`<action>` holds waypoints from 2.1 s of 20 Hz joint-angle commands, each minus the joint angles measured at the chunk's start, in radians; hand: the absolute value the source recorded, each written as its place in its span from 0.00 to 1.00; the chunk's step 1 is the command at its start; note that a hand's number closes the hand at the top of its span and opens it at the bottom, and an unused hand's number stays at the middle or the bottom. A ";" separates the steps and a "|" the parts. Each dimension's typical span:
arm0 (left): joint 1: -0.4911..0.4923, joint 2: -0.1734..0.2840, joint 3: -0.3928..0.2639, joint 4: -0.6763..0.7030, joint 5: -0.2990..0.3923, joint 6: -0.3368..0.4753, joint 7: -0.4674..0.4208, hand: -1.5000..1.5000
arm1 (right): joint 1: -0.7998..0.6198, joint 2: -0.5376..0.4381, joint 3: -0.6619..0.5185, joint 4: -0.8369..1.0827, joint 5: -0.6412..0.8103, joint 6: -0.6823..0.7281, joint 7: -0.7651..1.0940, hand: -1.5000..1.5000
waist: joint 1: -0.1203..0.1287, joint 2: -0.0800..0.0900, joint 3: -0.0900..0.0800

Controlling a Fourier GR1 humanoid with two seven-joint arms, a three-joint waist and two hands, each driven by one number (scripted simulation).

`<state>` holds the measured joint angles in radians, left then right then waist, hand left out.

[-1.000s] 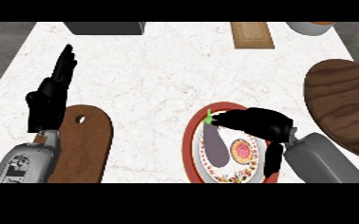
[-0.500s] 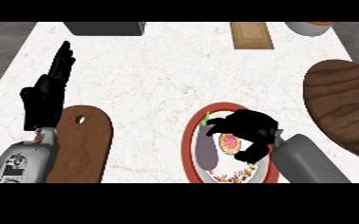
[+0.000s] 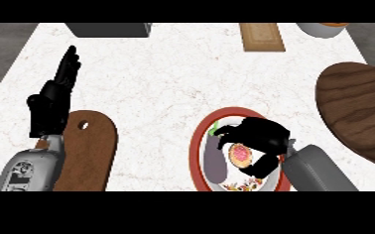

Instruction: Pick the cupcake from the plate and place it in the bowl

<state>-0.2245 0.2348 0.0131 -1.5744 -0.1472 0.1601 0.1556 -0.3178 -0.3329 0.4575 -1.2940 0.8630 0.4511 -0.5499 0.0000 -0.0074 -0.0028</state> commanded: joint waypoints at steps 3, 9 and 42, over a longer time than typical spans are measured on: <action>0.004 -0.014 0.014 -0.017 -0.025 0.003 0.004 0.50 | 0.066 -0.077 -0.066 -0.112 -0.014 0.027 -0.120 1.00 | -0.002 0.006 0.003; 0.044 0.022 0.053 -0.013 -0.012 0.005 0.015 0.50 | 0.384 0.186 -0.017 -0.310 0.105 -0.132 0.483 1.00 | -0.078 -0.015 -0.002; -0.025 -0.022 0.027 0.001 -0.031 -0.017 0.036 0.50 | 0.392 0.205 -0.765 -0.827 -0.396 -0.364 0.736 1.00 | -0.007 0.011 0.005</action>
<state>-0.2149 0.2243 0.0398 -1.6081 -0.1629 0.1274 0.1782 0.1647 -0.0579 -0.1006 -2.2139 0.6752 0.0677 0.2484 -0.0009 0.0021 0.0013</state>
